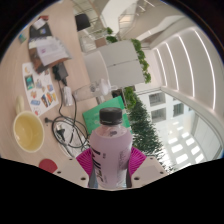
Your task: Pour water
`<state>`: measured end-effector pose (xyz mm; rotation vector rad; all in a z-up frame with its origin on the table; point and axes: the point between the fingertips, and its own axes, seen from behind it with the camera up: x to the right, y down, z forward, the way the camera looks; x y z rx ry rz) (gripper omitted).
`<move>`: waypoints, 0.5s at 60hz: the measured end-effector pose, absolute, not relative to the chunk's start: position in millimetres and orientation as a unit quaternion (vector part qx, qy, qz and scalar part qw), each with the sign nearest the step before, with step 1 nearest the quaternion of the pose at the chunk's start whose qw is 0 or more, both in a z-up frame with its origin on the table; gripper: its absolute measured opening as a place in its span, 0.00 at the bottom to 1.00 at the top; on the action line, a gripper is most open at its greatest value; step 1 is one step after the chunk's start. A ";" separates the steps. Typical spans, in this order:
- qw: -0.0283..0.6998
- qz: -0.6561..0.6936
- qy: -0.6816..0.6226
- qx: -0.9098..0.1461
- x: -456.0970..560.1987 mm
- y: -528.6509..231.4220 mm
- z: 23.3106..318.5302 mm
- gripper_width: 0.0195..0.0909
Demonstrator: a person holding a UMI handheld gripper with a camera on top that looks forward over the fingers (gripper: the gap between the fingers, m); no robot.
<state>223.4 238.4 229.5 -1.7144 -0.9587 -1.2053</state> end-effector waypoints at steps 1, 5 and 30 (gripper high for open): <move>0.450 -0.450 -0.323 -0.700 224.1 223.8 220.7 0.33; 0.544 -0.319 -0.206 -0.749 221.9 206.1 229.3 0.37; 0.591 0.040 -0.097 -0.800 222.6 211.7 80.5 0.43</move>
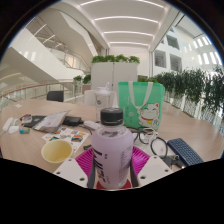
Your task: Pour water
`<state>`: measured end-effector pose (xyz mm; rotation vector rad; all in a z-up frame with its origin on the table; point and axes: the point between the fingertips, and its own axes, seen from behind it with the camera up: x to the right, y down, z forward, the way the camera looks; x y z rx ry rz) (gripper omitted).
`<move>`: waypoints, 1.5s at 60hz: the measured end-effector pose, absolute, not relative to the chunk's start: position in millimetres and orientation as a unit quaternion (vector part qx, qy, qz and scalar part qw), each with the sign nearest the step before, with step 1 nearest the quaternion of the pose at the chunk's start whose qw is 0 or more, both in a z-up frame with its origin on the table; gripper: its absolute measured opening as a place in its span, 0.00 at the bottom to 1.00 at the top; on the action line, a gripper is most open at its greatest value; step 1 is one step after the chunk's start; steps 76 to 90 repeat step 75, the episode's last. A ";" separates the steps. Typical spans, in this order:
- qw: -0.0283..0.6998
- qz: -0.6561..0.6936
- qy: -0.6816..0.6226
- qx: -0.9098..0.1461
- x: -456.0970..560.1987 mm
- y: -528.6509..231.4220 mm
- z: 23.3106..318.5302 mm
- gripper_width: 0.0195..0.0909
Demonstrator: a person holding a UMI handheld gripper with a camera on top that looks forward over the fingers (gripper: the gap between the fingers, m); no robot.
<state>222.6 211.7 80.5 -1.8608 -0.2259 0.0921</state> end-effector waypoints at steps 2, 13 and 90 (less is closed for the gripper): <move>0.592 0.039 -0.101 -0.799 223.7 211.2 75.6 0.44; 0.587 0.065 -0.086 -0.803 230.7 207.5 51.0 0.46; 0.516 -0.011 0.031 -0.856 124.1 -165.9 192.0 0.89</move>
